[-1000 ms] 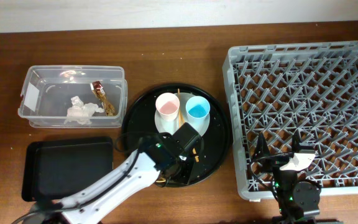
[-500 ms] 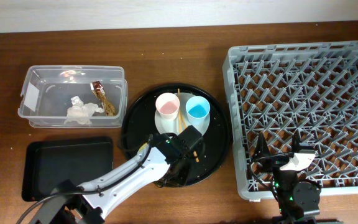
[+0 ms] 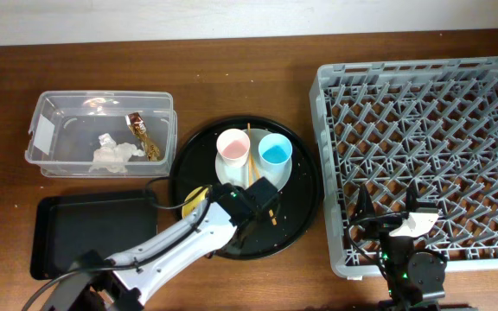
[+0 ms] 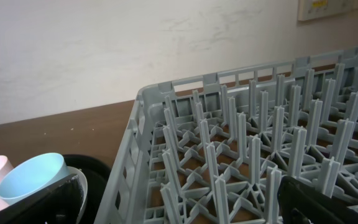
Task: Sort waste into correct bins and load items into the dishwasher rack
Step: 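Reach left gripper to the yellow bowl rim and grasp it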
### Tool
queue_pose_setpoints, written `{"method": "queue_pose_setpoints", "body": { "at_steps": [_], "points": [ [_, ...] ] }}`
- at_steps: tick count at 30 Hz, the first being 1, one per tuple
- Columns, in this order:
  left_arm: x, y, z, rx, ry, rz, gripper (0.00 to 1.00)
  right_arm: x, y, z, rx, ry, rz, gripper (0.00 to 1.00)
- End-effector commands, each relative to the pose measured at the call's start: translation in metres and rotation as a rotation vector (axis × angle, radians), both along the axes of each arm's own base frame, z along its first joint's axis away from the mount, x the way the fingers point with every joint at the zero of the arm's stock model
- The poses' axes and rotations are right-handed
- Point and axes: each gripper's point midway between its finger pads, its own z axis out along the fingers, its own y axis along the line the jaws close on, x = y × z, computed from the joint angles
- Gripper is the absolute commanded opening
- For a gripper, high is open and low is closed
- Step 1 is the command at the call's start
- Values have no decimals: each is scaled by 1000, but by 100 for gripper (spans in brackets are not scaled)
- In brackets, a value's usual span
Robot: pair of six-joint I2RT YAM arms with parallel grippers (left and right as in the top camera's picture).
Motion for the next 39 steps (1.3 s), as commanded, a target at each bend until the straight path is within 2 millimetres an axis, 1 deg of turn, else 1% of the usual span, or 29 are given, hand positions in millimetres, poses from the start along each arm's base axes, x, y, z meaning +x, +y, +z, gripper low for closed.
{"method": "queue_pose_setpoints", "body": {
  "at_steps": [1, 3, 4, 7, 10, 13, 17, 19, 21, 24, 25, 26, 27, 29, 37, 38, 39],
  "points": [
    [27, -26, 26, -123, -122, 49, 21, 0, -2, -3, -3, 5, -10, 98],
    [36, -35, 26, -169, -163, 88, 33, 0, -2, -3, -3, 5, -10, 98],
    [39, -39, 26, -183, -175, 93, 35, 0, -2, -3, -3, 5, -10, 98],
    [48, -48, 21, -213, -199, 107, 36, 0, -2, -3, -3, 5, -10, 98],
    [52, -53, 15, -221, -206, 125, 36, 0, -2, -3, -3, 5, -10, 98],
    [52, -53, -1, -187, -179, 128, 36, 0, -2, -3, -4, 5, -10, 98],
    [55, -52, -14, -156, -169, 130, 35, 0, -2, -3, -3, 5, -10, 98],
    [56, -51, -16, -153, -168, 136, 35, 0, -2, -3, -3, 5, -10, 98],
    [58, -46, -17, -150, -169, 149, 35, 0, -2, -3, -3, 5, -10, 98],
    [62, -40, -25, -156, -174, 172, 35, 0, -2, -3, -3, 5, -10, 98],
    [63, -40, -27, -162, -178, 175, 34, 0, -2, -3, -4, 5, -10, 98],
    [63, -41, -28, -169, -177, 175, 28, 0, -2, -3, -3, 5, -10, 98],
    [63, -44, -28, -180, -174, 175, 25, 0, -2, -3, -3, 5, -10, 98],
    [60, -46, -29, -193, -158, 175, 25, 0, -2, -3, -3, 5, -10, 98],
    [54, -39, -36, -172, -141, 175, 24, 0, -2, -3, -3, 5, -10, 98],
    [54, -40, -36, -175, -143, 175, 23, 0, -2, -3, -3, 5, -10, 98],
    [55, -41, -36, -177, -144, 175, 20, 0, -2, -3, -3, 5, -10, 98]
  ]
}}
